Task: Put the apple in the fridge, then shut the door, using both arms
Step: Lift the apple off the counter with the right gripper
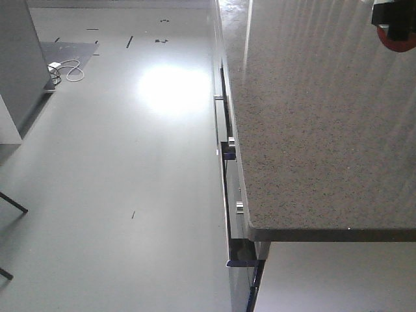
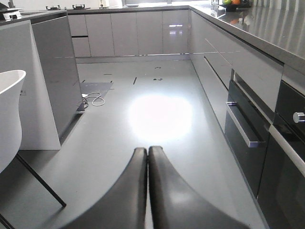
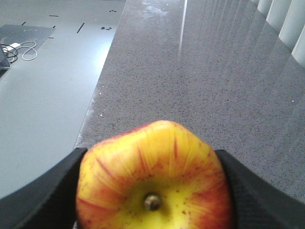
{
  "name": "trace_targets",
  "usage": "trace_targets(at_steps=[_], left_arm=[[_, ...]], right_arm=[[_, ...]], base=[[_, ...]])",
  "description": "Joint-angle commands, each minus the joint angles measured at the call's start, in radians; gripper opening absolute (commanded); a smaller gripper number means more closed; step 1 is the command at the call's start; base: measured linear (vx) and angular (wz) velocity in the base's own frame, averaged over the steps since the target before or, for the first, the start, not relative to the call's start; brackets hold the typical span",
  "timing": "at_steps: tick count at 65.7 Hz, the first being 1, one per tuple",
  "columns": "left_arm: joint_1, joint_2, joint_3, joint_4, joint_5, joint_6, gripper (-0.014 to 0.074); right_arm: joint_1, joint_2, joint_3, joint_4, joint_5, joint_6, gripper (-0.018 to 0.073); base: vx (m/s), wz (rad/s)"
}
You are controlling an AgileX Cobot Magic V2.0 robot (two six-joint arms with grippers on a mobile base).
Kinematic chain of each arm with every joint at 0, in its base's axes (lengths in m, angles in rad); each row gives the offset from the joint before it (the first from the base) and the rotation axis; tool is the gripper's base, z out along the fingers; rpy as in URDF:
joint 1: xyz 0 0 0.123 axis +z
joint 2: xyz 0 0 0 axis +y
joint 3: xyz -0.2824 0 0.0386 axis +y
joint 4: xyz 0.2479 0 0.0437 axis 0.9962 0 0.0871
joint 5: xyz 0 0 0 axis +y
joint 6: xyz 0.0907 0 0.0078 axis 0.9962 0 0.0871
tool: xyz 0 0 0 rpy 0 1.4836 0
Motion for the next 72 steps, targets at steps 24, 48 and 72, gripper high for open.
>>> trace_targets(at_steps=[24, 48, 72], left_arm=[[-0.001, -0.013, -0.018, -0.008, -0.071, 0.000, -0.0006], [-0.001, -0.013, -0.018, -0.008, -0.071, 0.000, -0.0006], [-0.001, -0.013, -0.018, -0.008, -0.071, 0.000, -0.0006]], right_arm=[[0.000, -0.030, -0.029, -0.008, -0.079, -0.005, 0.0165], [0.000, -0.030, -0.030, -0.006, -0.079, -0.005, 0.0165], [0.000, -0.030, -0.030, -0.006, -0.079, -0.005, 0.0165]], base=[[0.00, 0.00], [0.00, 0.01], [0.00, 0.25]])
